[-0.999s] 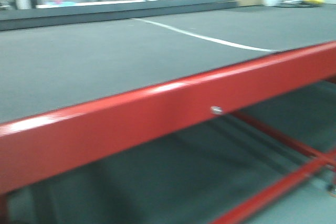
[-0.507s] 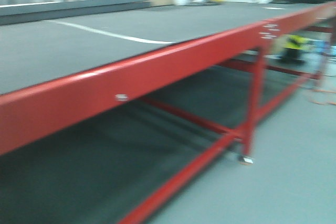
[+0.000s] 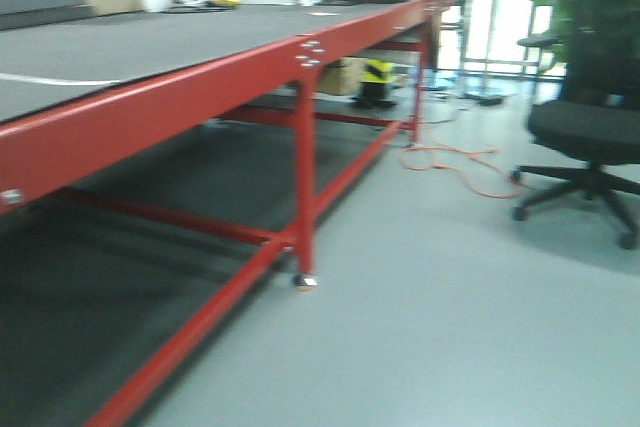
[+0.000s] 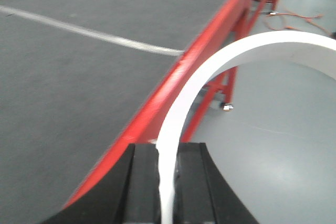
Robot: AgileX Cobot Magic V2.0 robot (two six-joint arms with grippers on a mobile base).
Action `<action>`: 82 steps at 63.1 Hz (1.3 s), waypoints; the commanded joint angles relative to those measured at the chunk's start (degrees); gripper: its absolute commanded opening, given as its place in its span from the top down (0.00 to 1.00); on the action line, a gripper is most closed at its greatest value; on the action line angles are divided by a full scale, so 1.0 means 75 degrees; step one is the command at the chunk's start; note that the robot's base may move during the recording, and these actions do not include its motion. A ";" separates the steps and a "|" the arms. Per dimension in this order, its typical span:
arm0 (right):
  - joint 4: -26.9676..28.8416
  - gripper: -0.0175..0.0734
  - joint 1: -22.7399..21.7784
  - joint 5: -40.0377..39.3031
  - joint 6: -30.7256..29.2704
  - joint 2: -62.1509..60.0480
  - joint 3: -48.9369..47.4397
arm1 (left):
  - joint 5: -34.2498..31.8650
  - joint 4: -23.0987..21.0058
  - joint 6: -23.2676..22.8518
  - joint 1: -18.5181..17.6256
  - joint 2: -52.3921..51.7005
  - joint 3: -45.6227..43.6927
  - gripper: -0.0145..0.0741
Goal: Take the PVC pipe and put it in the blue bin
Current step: 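Drive the base to the shelf of blue bins holding both clamps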
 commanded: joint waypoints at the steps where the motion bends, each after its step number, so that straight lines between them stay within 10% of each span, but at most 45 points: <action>1: -0.0041 0.98 0.0011 -0.0190 -0.0019 -0.0043 -0.0004 | -0.0148 -0.0065 -0.0019 -0.0036 -0.0047 -0.0014 0.96; 82: -0.0041 0.98 0.0011 -0.0190 -0.0019 -0.0043 -0.0004 | -0.0163 -0.0047 -0.0019 -0.0036 -0.0047 -0.0014 0.96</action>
